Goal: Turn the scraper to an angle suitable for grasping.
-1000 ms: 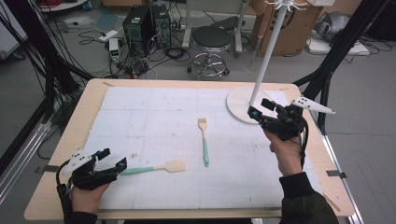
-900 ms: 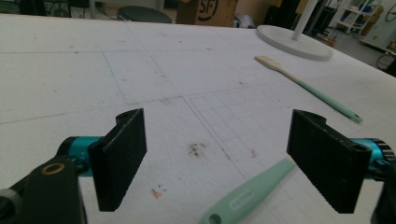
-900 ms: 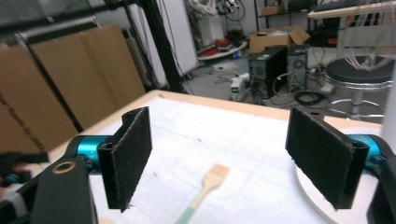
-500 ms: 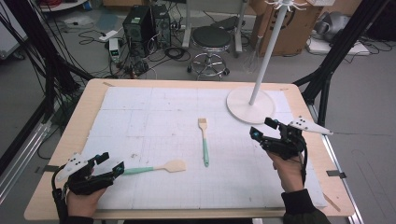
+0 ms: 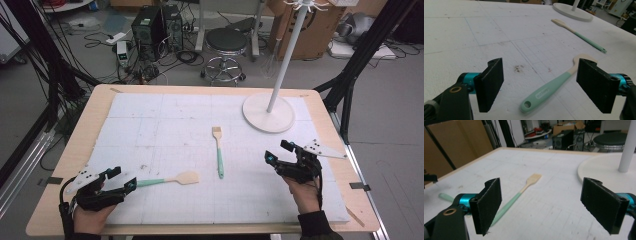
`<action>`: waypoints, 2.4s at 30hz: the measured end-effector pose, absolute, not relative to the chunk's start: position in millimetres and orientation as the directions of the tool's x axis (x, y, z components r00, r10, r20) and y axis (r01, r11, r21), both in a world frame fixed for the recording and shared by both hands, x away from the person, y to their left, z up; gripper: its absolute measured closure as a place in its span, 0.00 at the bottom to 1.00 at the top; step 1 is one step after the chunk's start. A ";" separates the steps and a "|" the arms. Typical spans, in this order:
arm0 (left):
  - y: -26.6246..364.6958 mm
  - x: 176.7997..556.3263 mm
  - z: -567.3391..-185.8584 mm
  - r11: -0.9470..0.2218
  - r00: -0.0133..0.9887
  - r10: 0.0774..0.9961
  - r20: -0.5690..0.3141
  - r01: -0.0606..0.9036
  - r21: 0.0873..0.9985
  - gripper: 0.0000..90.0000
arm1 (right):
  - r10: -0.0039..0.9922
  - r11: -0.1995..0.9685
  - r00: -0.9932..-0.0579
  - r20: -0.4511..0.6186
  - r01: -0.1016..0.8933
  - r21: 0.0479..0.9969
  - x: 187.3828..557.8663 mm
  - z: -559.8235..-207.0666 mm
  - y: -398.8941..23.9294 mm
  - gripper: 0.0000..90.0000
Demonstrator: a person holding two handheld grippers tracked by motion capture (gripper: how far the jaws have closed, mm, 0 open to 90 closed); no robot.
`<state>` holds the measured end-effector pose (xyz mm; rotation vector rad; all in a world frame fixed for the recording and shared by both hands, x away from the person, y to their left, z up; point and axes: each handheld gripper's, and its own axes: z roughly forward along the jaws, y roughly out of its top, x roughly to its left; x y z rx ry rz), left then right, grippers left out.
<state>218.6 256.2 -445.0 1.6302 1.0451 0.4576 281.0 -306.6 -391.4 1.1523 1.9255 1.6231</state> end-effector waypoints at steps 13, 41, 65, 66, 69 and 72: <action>263.6 211.9 -449.6 -0.008 0.501 0.824 -0.264 0.476 0.879 0.39 | 0.781 0.012 -0.587 0.213 0.356 0.935 275.9 -399.5 -304.5 0.17; 250.8 232.0 -454.8 -0.057 0.349 0.904 -0.247 0.671 0.739 1.00 | 0.792 -0.018 -0.571 0.216 0.333 0.943 274.5 -396.1 -307.0 0.17; 212.1 277.2 -455.5 -0.087 0.409 0.869 -0.280 0.682 0.726 1.00 | 0.804 -0.019 -0.555 0.214 0.334 0.942 272.7 -397.5 -310.5 0.17; 211.0 278.1 -455.4 -0.088 0.411 0.868 -0.280 0.681 0.726 1.00 | 0.804 -0.019 -0.555 0.213 0.334 0.943 272.3 -397.5 -310.8 0.17; 206.4 282.8 -455.4 -0.098 0.421 0.864 -0.277 0.680 0.727 1.00 | 0.804 -0.021 -0.554 0.216 0.336 0.942 271.6 -397.6 -311.0 0.17; 202.6 287.3 -455.4 -0.102 0.426 0.862 -0.276 0.678 0.728 1.00 | 0.806 -0.019 -0.551 0.214 0.337 0.941 270.9 -397.8 -311.6 0.17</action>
